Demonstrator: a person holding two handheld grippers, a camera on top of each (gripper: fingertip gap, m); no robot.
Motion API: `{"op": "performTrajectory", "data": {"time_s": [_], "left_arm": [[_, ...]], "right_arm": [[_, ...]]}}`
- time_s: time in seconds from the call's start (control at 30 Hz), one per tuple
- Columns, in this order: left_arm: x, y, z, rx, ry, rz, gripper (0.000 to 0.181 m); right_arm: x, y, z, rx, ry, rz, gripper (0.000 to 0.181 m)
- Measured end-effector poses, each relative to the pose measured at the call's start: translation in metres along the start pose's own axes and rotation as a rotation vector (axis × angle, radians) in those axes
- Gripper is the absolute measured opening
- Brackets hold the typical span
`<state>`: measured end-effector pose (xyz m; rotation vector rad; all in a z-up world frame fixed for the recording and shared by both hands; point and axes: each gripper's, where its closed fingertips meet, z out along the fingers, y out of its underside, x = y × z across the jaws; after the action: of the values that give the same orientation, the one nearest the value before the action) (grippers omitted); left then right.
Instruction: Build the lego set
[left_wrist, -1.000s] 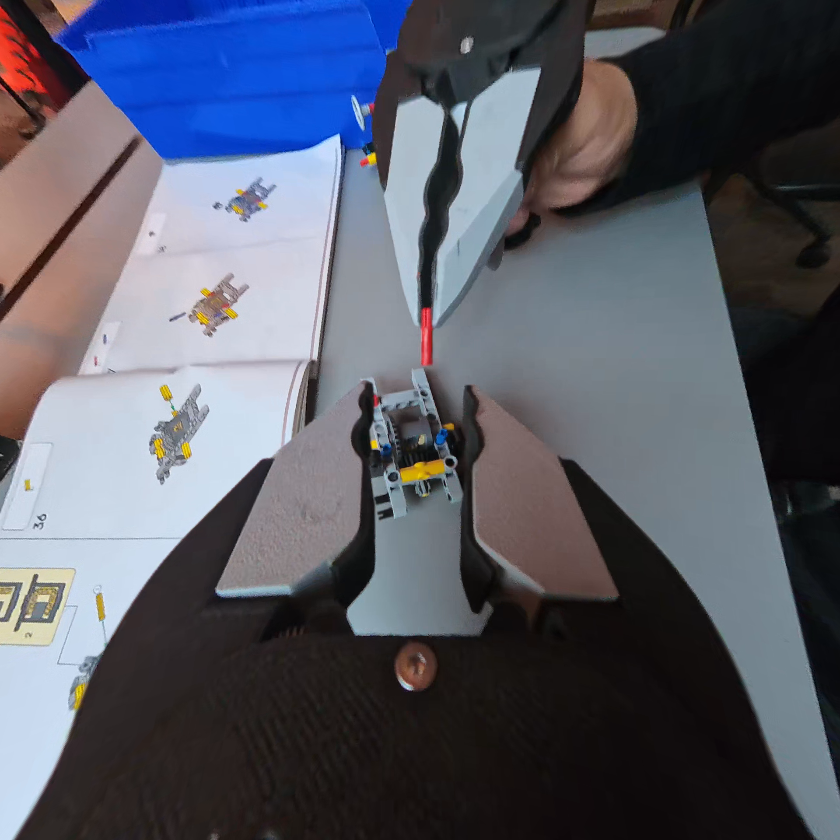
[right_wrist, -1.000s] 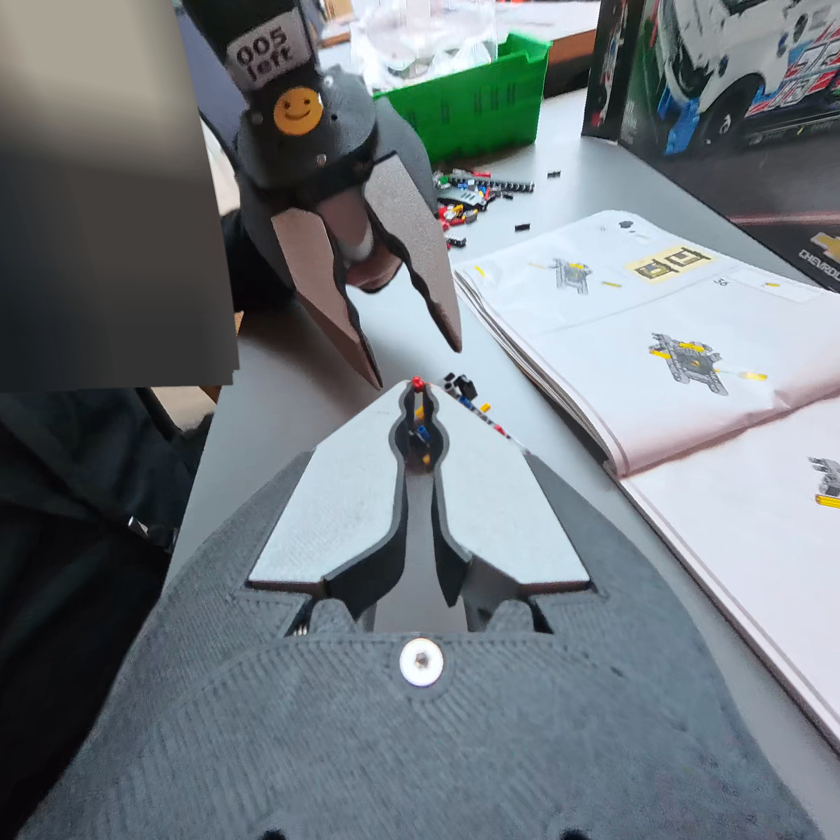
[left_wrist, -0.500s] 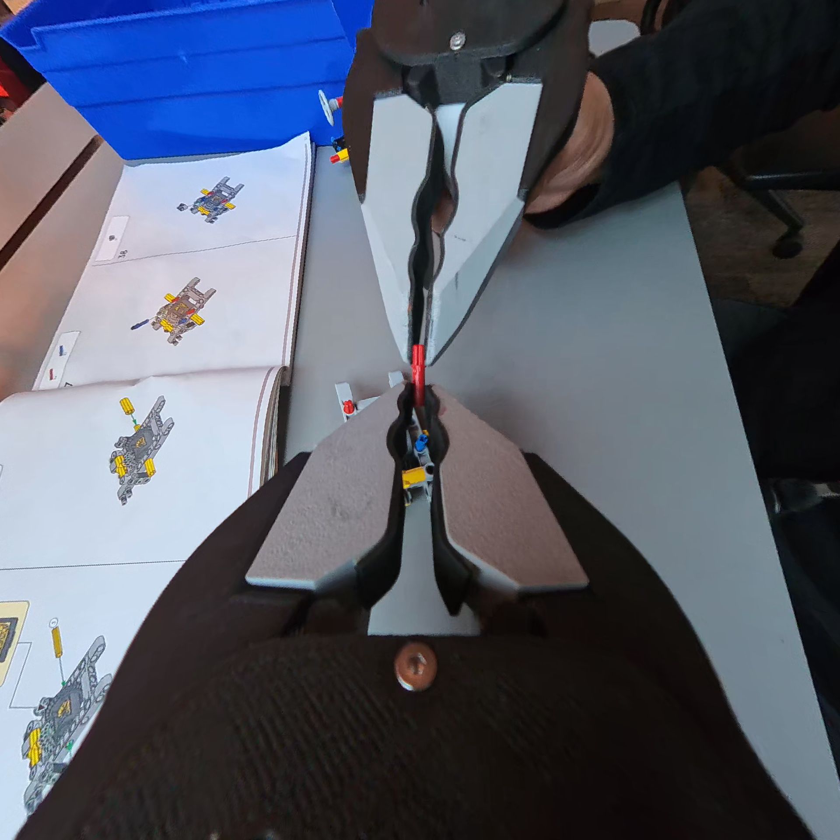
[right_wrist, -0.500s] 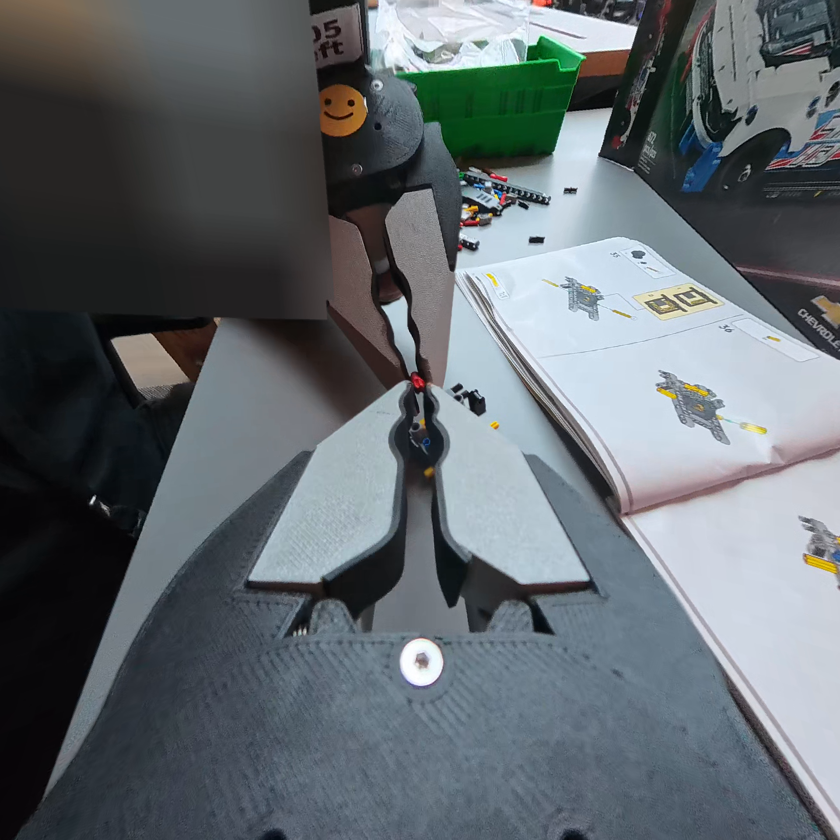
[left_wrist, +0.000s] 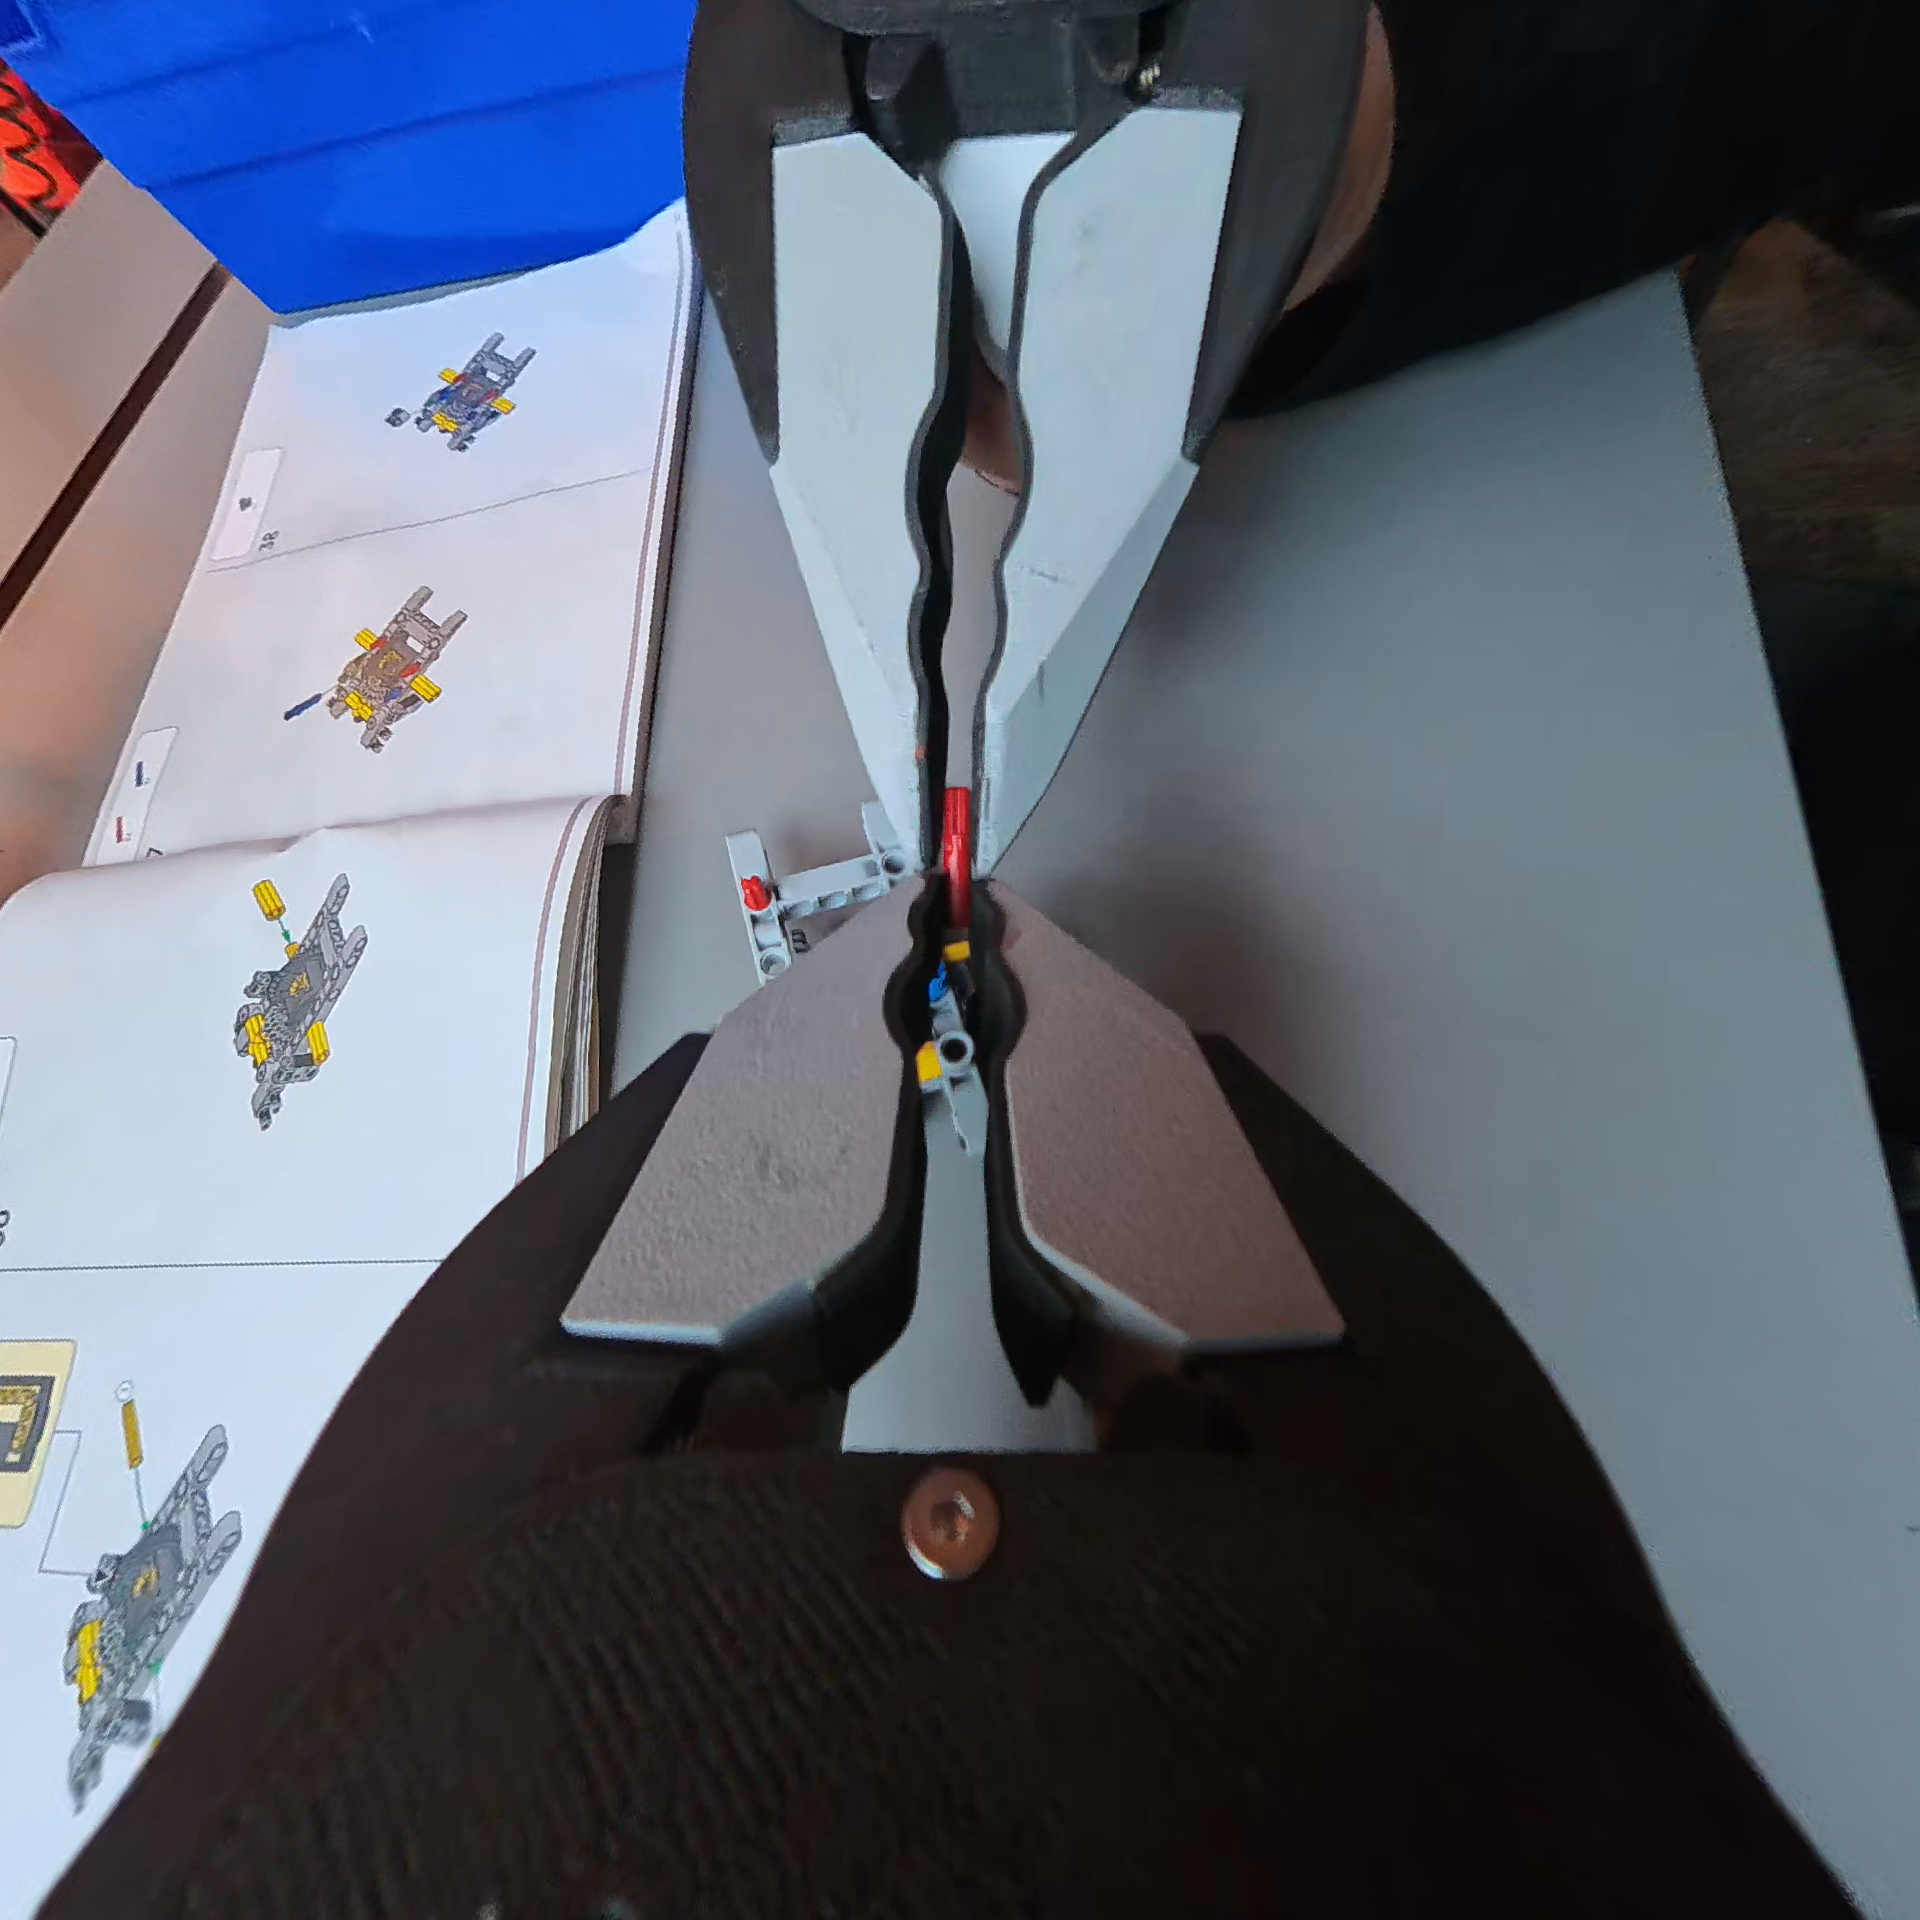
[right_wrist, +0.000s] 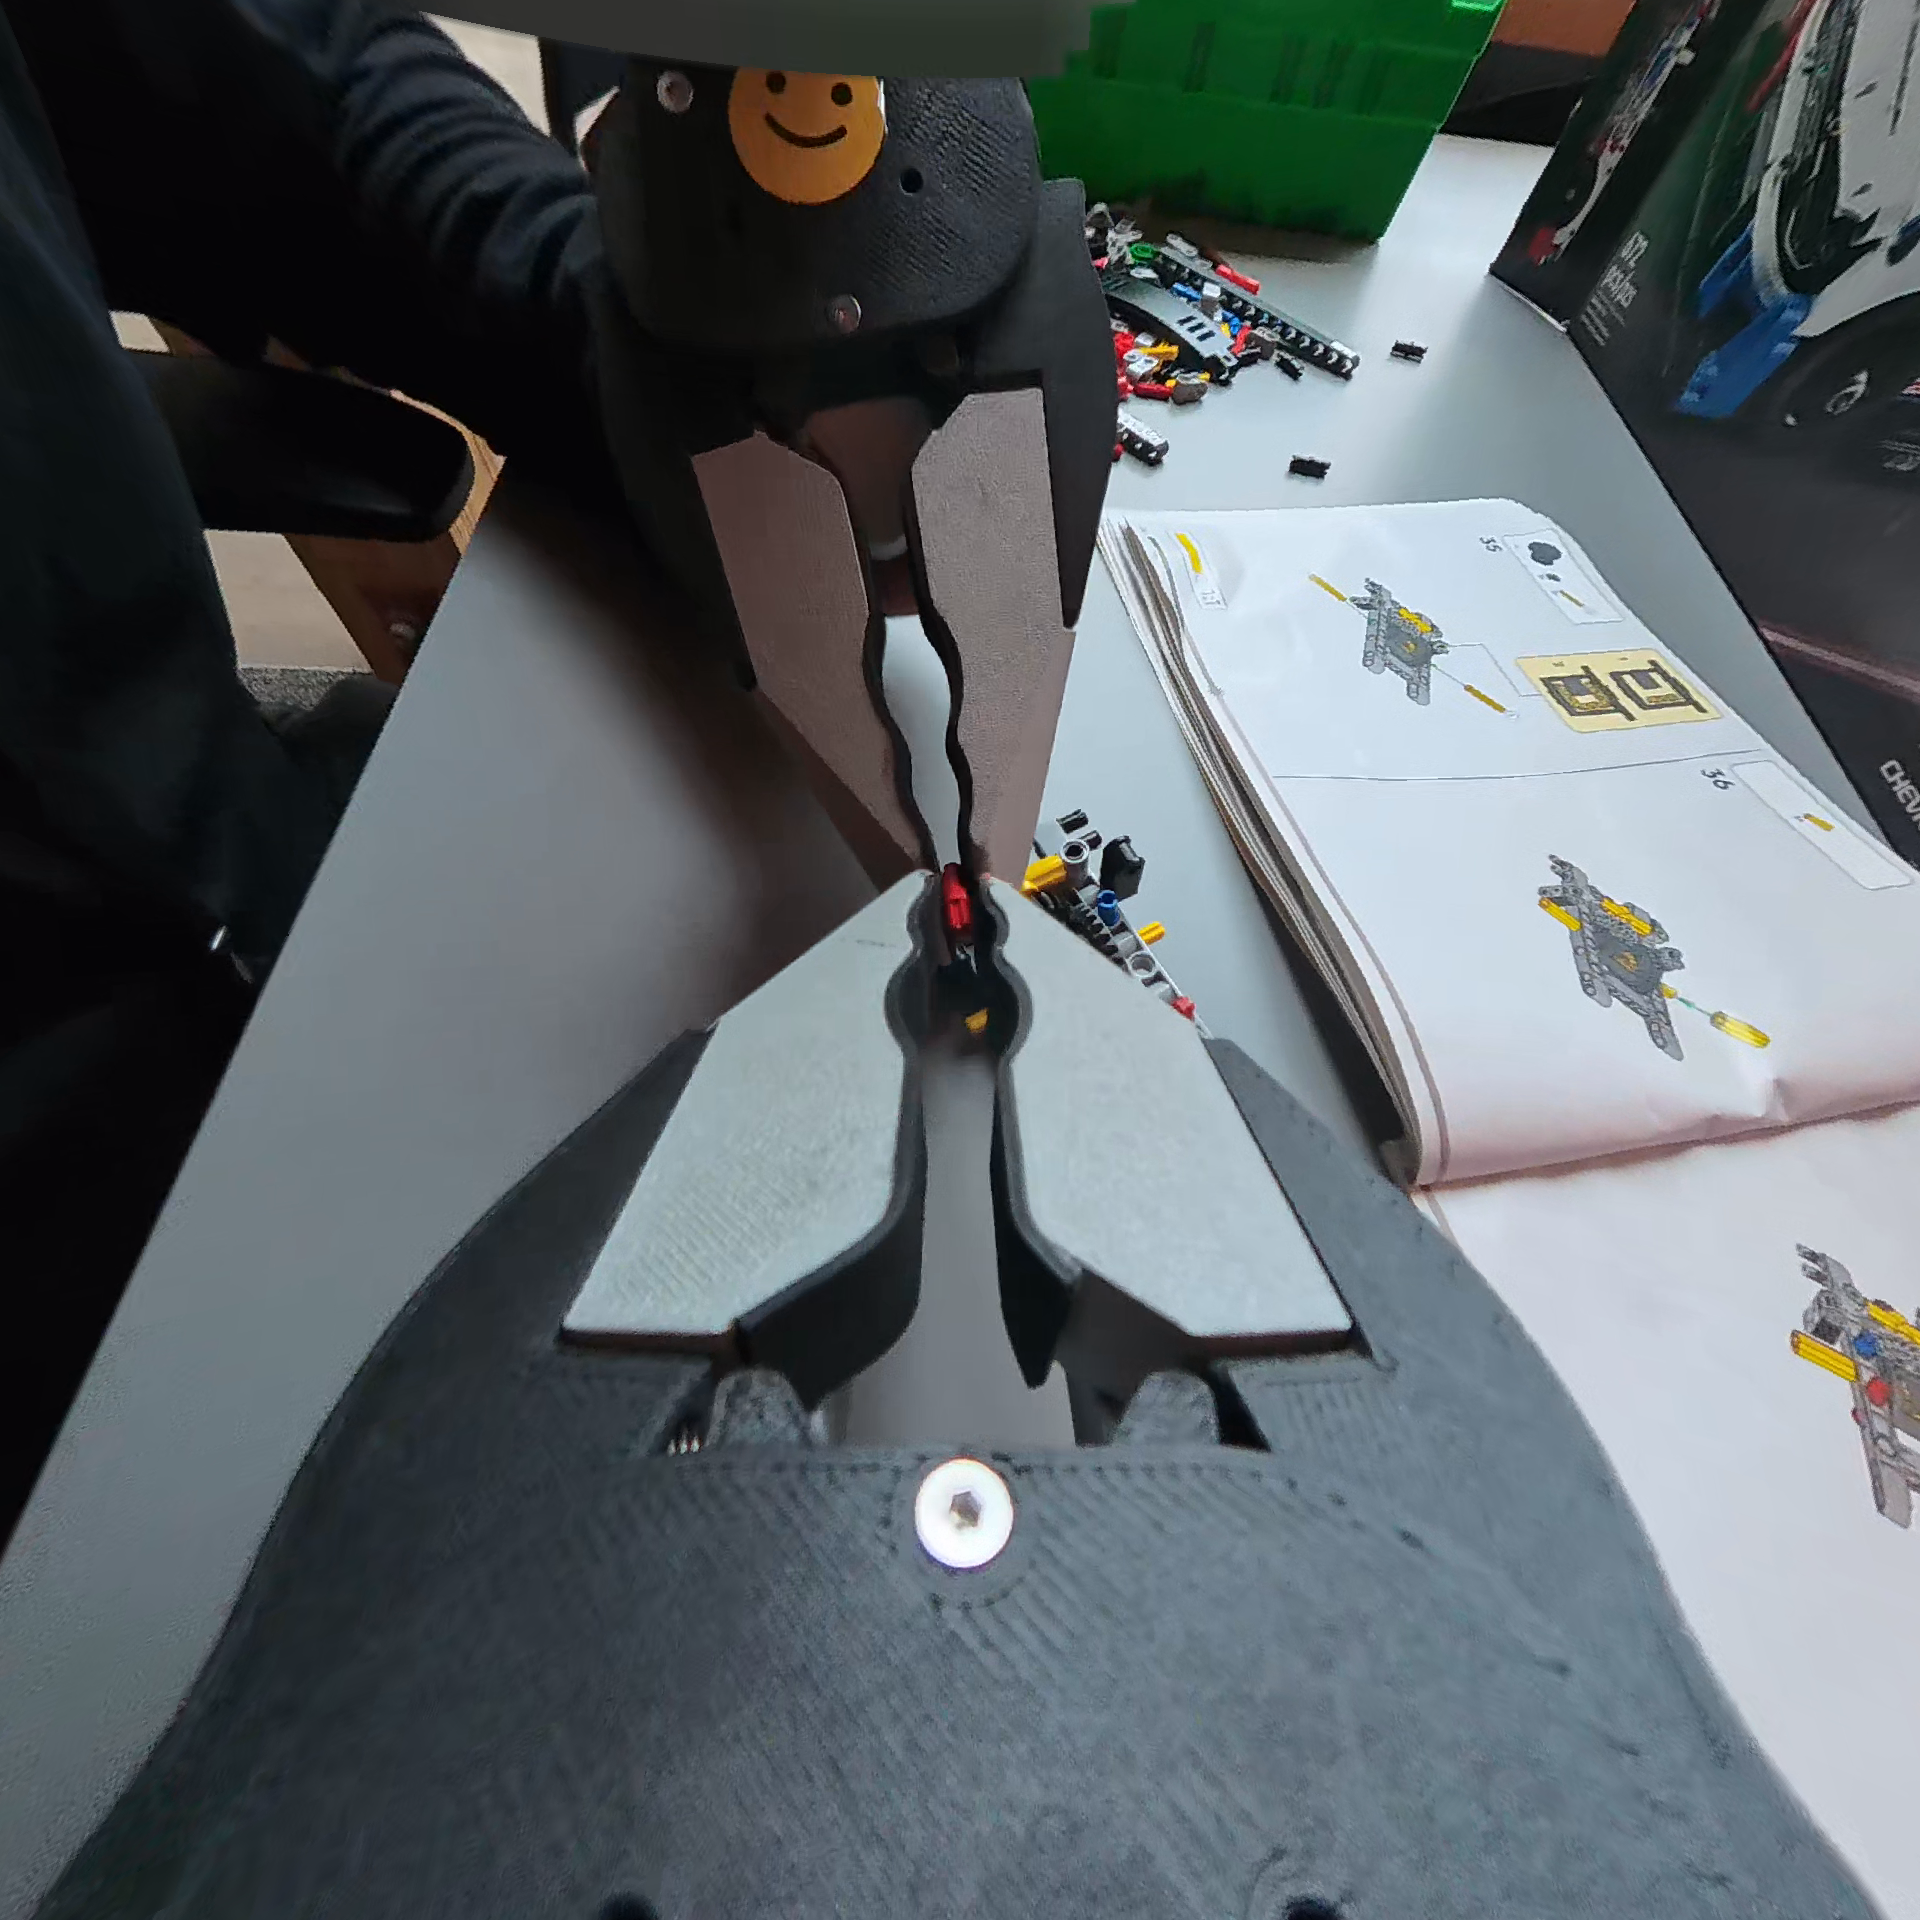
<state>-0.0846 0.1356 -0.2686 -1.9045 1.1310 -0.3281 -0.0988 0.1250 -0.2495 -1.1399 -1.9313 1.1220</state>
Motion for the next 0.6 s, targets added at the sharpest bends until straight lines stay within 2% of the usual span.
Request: {"op": "performTrajectory", "data": {"time_s": [0.6], "left_arm": [[-0.0027,0.0057,0.0023,-0.025,-0.022,0.031,0.001]], "right_arm": [[0.0018,0.0083,0.0039,0.023,-0.031,-0.029,0.002]]}}
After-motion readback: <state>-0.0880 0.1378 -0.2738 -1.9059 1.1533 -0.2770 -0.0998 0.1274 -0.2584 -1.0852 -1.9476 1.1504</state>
